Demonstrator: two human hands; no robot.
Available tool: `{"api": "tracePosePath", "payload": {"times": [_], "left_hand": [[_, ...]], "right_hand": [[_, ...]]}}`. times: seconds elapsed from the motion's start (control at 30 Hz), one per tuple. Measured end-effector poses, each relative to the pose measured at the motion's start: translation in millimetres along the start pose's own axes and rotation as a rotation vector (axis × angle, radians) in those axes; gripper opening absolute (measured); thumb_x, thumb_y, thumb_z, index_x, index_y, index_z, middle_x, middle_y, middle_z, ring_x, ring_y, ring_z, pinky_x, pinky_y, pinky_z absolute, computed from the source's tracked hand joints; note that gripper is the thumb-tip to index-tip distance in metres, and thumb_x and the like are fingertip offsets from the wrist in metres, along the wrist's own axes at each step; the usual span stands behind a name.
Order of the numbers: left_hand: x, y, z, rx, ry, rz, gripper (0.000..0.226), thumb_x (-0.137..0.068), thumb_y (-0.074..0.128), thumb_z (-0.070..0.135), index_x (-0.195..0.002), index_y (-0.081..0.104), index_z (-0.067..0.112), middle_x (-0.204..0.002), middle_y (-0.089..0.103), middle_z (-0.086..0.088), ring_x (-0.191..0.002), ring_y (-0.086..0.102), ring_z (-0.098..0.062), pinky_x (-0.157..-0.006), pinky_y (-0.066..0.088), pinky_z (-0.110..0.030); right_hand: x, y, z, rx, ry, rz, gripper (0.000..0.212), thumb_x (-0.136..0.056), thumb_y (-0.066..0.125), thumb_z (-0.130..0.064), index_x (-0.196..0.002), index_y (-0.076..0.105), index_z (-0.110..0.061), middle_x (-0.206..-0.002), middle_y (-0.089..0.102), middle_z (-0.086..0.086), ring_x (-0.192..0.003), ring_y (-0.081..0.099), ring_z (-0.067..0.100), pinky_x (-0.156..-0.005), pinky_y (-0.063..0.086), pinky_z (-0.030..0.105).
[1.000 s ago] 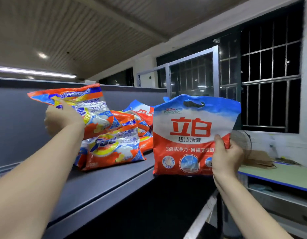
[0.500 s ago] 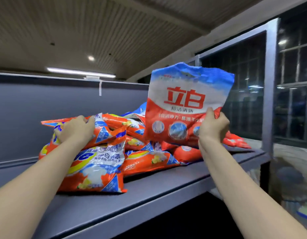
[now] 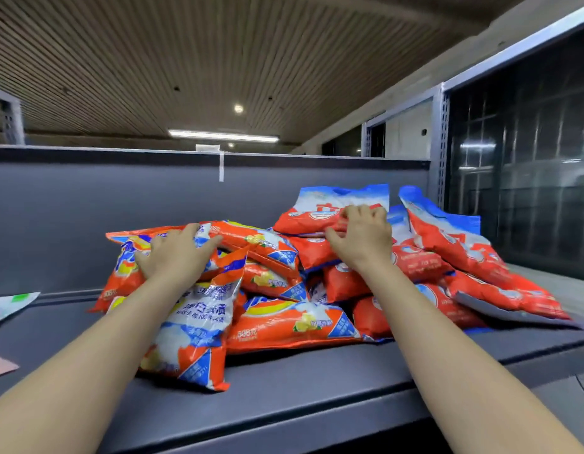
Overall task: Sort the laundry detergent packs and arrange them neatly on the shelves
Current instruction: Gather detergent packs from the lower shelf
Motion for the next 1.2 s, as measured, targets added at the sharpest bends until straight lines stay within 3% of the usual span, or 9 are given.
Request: {"api": "tracePosePath", "payload": {"times": [0.13,0.3,0.4,0.5,0.6,0.77,0.93,1.1,1.2], "left_hand": [[5.7,1.5,2.9,-0.067,-0.045,0.003,0.070,-0.086,0.028,0.074,-0.144,0.032,0.037,-0.144,0.043,-0.007,-0.134,0.032,-0.034,-0.102,0.027,-0.059],[23.5,-2.2,6.7,0.063,-0.042,-0.004,0.061,-0.093,0.036,0.059,-0.145,0.032,0.028,-0.149,0.037,-0.007,-0.137,0.029,-0.032,-0.109,0.020,-0.058],[39.5,-11.9,9.0,0.175,-0.021,0.063,0.052,-0.094,0.043,0.043,-0.141,0.040,0.021,-0.143,0.044,-0.008,-0.133,0.036,-0.032,-0.109,0.026,-0.052],[56.0,-25.8,9.2,0.272,0.002,0.104,0.043,-0.091,0.045,0.032,-0.130,0.052,0.016,-0.133,0.054,-0.012,-0.122,0.047,-0.035,-0.098,0.038,-0.044],[77.2,-37.9,3.1,0.331,0.023,0.113,0.040,-0.090,0.046,0.030,-0.126,0.054,0.014,-0.129,0.057,-0.010,-0.117,0.051,-0.033,-0.094,0.040,-0.041],[119.5,-64.5,-14.8,0.305,0.023,0.157,0.024,-0.091,0.046,0.033,-0.102,0.062,0.019,-0.111,0.066,-0.004,-0.105,0.056,-0.032,-0.088,0.043,-0.039],[161.0,-93.2,-54.9,0.302,0.068,0.194,0.019,-0.089,0.050,0.031,-0.095,0.063,0.019,-0.097,0.068,0.000,-0.095,0.061,-0.027,-0.088,0.047,-0.042],[196.6,-126.4,-119.1,0.266,0.032,0.214,0.016,-0.087,0.052,0.032,-0.093,0.062,0.022,-0.089,0.065,0.007,-0.090,0.062,-0.022,-0.084,0.048,-0.040],[217.8,-145.7,-165.8,0.234,0.016,0.232,0.015,-0.088,0.053,0.030,-0.093,0.063,0.020,-0.091,0.067,0.005,-0.089,0.063,-0.024,-0.086,0.047,-0.040]], "right_hand": [[9.5,1.3,17.4,0.021,-0.020,-0.101,0.051,-0.093,0.043,-0.012,-0.142,0.041,-0.024,-0.147,0.039,0.002,-0.133,0.032,0.027,-0.109,0.030,0.043],[26.5,-4.7,10.1,-0.045,-0.038,-0.131,0.051,-0.094,0.045,-0.015,-0.144,0.035,-0.016,-0.153,0.029,0.007,-0.142,0.021,0.026,-0.116,0.016,0.044],[36.4,-16.3,2.5,-0.118,-0.035,-0.094,0.045,-0.092,0.049,-0.020,-0.136,0.045,-0.014,-0.142,0.043,0.008,-0.135,0.033,0.026,-0.113,0.021,0.045],[50.8,-27.6,-12.7,-0.247,-0.032,-0.084,0.039,-0.090,0.051,-0.023,-0.128,0.053,-0.013,-0.132,0.053,0.009,-0.126,0.041,0.027,-0.108,0.029,0.042],[73.9,-37.3,-29.9,-0.417,-0.058,-0.114,0.035,-0.090,0.053,-0.024,-0.123,0.058,-0.015,-0.126,0.058,0.005,-0.121,0.048,0.025,-0.102,0.037,0.041],[123.9,-53.9,-56.4,-0.648,-0.083,-0.160,0.027,-0.090,0.058,-0.023,-0.115,0.063,-0.014,-0.116,0.065,0.001,-0.108,0.057,0.020,-0.094,0.043,0.033],[175.6,-71.2,-93.5,-0.737,-0.192,-0.263,0.022,-0.089,0.061,-0.017,-0.111,0.065,-0.014,-0.115,0.066,-0.001,-0.109,0.056,0.013,-0.086,0.033,0.014],[219.5,-85.6,-146.2,-0.778,-0.281,-0.324,0.024,-0.090,0.062,-0.015,-0.113,0.065,-0.011,-0.115,0.065,0.000,-0.110,0.055,0.012,-0.085,0.034,0.013],[251.8,-92.3,-189.5,-0.839,-0.317,-0.340,0.020,-0.089,0.062,-0.015,-0.108,0.065,-0.012,-0.105,0.066,-0.001,-0.100,0.057,0.009,-0.082,0.036,0.008]]}}
Point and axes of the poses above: each hand's wrist, its own x-axis away from the middle knuckle, its own y-axis out of the palm, z = x × y, the point moved 4 cm from there along -x, towards the middle knuckle
